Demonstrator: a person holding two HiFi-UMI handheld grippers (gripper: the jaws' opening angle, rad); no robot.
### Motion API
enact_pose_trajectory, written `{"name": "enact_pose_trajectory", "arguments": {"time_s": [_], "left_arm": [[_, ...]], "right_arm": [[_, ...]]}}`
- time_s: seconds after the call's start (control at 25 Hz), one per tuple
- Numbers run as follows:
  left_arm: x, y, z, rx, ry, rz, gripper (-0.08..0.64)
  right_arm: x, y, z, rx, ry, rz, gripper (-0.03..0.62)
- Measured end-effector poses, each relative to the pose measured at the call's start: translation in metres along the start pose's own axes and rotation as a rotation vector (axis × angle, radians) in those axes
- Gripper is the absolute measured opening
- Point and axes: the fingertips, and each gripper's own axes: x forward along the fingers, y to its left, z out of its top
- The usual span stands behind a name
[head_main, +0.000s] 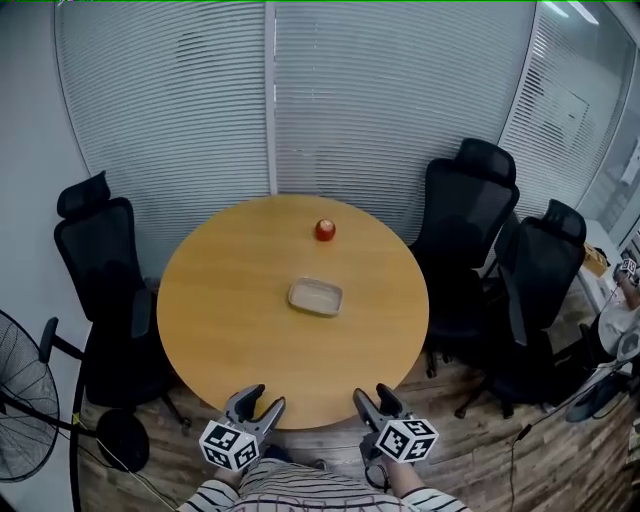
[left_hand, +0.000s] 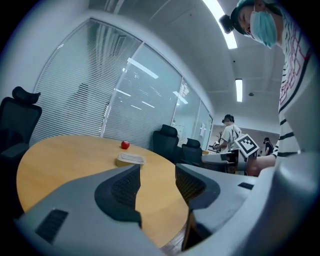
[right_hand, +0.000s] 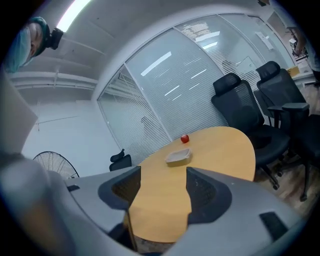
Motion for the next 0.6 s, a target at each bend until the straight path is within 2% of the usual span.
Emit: {"name": "enact_pose_trajectory", "arguments": {"time_s": [0.2, 0.6], "left_arm": [[0.007, 0.022, 0.009, -0.011, -0.006, 0.017, 0.198], [0.030, 0.086, 0.041, 0.015, 0.003, -0.040, 0.198]], "right_arm": [[0.018, 0.000, 0.001, 0.032, -0.004, -0.002, 0.276], [0.072, 0.011, 0.013, 0.074, -0.048, -0.074, 0.276]]}}
